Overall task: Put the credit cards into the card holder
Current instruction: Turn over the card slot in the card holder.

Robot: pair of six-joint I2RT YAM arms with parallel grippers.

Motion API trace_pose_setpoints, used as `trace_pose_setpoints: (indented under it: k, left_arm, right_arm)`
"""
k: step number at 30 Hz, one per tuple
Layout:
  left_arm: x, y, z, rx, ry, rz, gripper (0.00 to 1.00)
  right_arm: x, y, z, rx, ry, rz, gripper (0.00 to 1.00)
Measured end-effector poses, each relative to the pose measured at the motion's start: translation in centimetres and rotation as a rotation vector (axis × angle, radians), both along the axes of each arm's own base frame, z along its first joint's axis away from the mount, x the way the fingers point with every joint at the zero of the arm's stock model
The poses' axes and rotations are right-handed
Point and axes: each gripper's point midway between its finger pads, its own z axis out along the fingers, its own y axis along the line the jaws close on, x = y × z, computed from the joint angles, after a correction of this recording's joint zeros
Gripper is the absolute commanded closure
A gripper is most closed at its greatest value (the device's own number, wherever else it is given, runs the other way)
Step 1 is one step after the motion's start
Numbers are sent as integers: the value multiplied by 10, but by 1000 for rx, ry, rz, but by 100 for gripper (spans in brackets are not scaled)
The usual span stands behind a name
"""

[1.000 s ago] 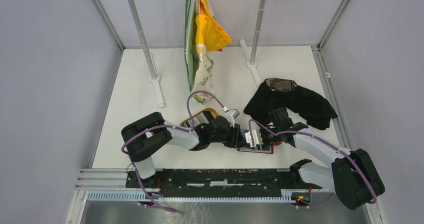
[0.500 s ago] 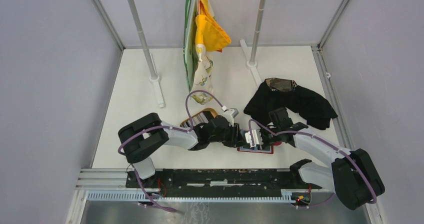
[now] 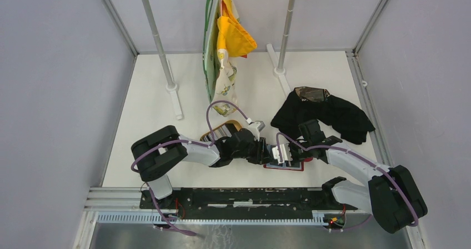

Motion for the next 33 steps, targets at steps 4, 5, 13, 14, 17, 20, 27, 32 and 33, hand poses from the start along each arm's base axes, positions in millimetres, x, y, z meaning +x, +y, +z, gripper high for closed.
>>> trace_pose_setpoints:
  k: [4, 5, 13, 14, 17, 20, 27, 32, 33]
  left_arm:
    - [0, -1, 1, -6, 0, -4, 59]
    - [-1, -1, 2, -9, 0, -6, 60]
    - [-2, -5, 7, -35, -2, -23, 60]
    - [-2, -6, 6, -35, -1, -24, 60]
    - [-2, -6, 3, -29, 2, -24, 59]
    - [-2, -6, 1, -28, 6, -24, 60]
    - [-7, -10, 3, -53, 34, -38, 60]
    - [-9, -18, 14, -110, 48, -51, 60]
    - [-10, -19, 16, -123, 51, -55, 60]
  right_arm:
    - [0, 0, 0, 0, 0, 1, 85]
    - [0, 0, 0, 0, 0, 0, 85]
    - [0, 0, 0, 0, 0, 1, 85]
    - [0, 0, 0, 0, 0, 1, 85]
    - [0, 0, 0, -1, -1, 2, 85]
    - [0, 0, 0, -1, 0, 2, 84]
    - [1, 0, 1, -4, 0, -3, 79]
    - [-1, -2, 2, -9, 6, -16, 78]
    - [-1, -2, 3, -8, 9, -18, 78]
